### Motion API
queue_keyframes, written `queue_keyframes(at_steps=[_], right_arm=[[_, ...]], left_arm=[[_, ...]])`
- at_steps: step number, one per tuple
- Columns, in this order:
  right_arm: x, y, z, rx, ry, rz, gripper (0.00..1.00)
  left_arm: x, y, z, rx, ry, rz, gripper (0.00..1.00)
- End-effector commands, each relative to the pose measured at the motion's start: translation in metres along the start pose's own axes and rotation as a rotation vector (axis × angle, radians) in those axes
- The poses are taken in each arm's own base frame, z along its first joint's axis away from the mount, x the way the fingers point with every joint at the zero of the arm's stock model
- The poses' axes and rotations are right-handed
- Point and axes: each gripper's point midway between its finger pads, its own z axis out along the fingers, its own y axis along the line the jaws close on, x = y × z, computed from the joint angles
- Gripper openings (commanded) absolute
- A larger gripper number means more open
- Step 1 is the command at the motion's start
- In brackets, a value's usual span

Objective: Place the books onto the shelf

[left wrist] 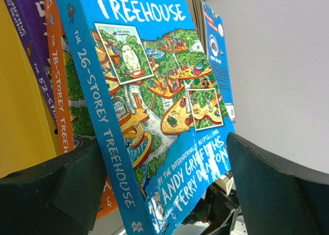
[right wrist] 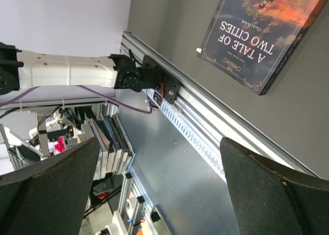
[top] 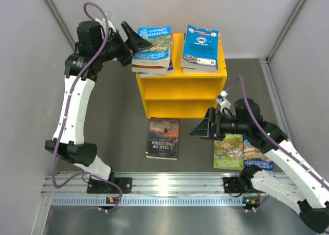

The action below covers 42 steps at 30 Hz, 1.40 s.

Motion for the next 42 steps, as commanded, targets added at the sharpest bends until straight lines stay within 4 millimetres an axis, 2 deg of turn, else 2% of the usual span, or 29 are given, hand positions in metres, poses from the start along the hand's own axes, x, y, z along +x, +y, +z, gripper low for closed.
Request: queue_keyframes(at_steps=[1,3,4,6,15,19,23,27,32,36,41,42], right_arm=[[-0.011,0.013,-0.004,-0.038,-0.032,-0.037,1.00],[-0.011,0.013,-0.003,-0.038,-0.030,-0.034,1.00],[-0.012,0.013,-0.003,-0.042,-0.034,-0.033,1.00],[-0.012,0.012,-0.001,-0.040,-0.030,-0.027,1.00],[-0.013,0.009,0.002,-0.035,-0.030,-0.021,1.00],[-0.013,0.008,0.002,-0.032,-0.030,-0.020,1.00],[-0.014,0.006,0.003,-0.029,-0.031,-0.018,1.00],[-0.014,0.005,0.005,-0.027,-0.024,-0.017,1.00],[-0.014,0.004,0.006,-0.024,-0.014,-0.019,1.00],[-0.015,0.003,0.007,-0.023,-0.011,-0.024,1.00],[-0.017,0.003,0.009,-0.021,-0.007,-0.027,1.00],[-0.018,0.003,0.009,-0.022,-0.010,-0.032,1.00]], left_arm=[[0.013,0.053,0.005,-0.198,0.054,-0.005,0.99],[0.016,0.057,0.009,-0.227,0.074,0.022,0.99],[0.012,0.051,0.007,-0.223,0.061,0.045,0.99],[0.017,0.051,0.013,-0.241,0.079,0.071,0.99],[0.012,0.001,0.013,-0.206,-0.027,0.300,0.99],[0.002,0.007,0.002,-0.280,-0.086,0.314,0.99],[-0.015,0.022,-0.018,-0.403,-0.179,0.337,0.99],[-0.024,0.032,-0.027,-0.479,-0.225,0.340,0.99],[-0.036,0.029,-0.036,-0.500,-0.282,0.368,0.99],[-0.035,0.029,-0.031,-0.487,-0.268,0.391,0.99],[-0.023,0.009,-0.014,-0.335,-0.224,0.381,0.99],[-0.020,0.012,-0.011,-0.332,-0.212,0.377,0.99]])
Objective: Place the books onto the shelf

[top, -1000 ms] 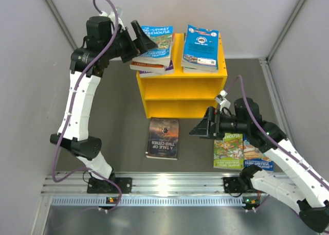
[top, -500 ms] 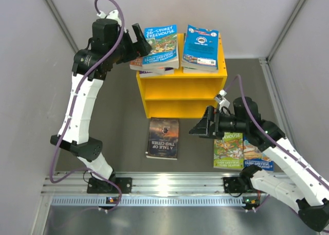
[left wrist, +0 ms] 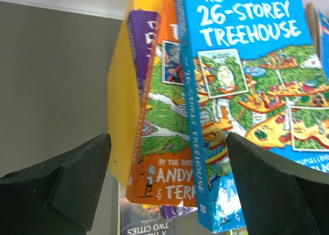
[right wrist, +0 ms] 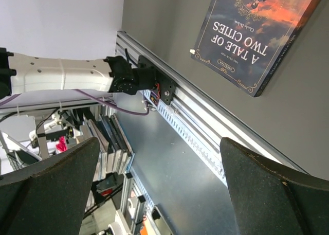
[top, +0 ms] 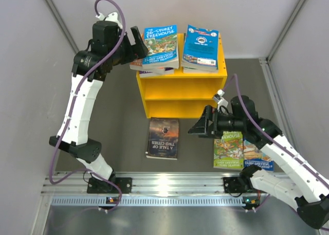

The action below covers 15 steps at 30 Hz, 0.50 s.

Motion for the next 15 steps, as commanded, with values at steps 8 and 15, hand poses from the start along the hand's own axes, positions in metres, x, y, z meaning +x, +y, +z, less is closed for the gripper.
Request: queue_keyframes(at_steps=[8,15], right_arm=[[-0.033,0.037,-0.013,-0.062,-0.095,-0.128,1.00],[-0.041,0.046,-0.012,-0.072,-0.091,-0.149,1.00]], left_arm=[[0.011,-0.017,0.002,0.111,0.045,0.007,0.78],[0.033,-0.003,0.012,0.061,0.104,0.008,0.31]])
